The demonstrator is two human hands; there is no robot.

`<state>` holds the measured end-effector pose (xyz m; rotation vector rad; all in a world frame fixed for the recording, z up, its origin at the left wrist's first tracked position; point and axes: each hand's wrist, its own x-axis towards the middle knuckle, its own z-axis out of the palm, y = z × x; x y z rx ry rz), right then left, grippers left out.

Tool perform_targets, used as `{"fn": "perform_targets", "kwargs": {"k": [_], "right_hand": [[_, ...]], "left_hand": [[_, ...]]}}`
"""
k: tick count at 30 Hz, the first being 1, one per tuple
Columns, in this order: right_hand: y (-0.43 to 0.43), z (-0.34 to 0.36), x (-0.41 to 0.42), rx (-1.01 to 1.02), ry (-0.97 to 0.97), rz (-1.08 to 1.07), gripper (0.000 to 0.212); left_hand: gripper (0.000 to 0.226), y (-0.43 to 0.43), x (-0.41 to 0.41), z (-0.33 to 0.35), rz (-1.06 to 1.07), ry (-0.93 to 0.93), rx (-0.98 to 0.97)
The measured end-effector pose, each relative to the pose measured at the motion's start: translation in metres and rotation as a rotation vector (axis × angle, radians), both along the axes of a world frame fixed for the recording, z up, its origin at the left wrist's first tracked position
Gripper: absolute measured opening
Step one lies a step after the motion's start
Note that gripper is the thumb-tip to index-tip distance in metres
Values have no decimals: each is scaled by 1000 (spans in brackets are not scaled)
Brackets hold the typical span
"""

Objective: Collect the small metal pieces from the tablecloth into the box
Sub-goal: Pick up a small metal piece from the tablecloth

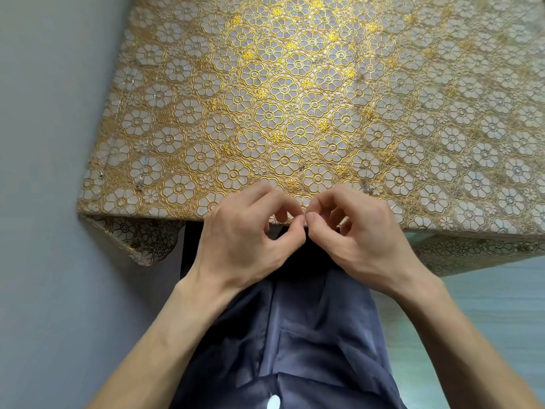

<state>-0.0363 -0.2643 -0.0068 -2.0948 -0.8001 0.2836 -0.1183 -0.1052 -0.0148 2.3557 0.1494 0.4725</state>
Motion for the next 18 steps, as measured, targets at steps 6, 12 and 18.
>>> {"fn": "perform_targets", "kwargs": {"k": [6,12,18], "right_hand": [[0,0,1,-4,13,15,5],[-2,2,2,0,51,32,4],[-4,3,4,-36,65,65,3]], "left_hand": [[10,0,0,0,-8,12,-20],[9,0,-2,-1,-20,-15,21],[5,1,-1,-4,-30,-45,107]]}}
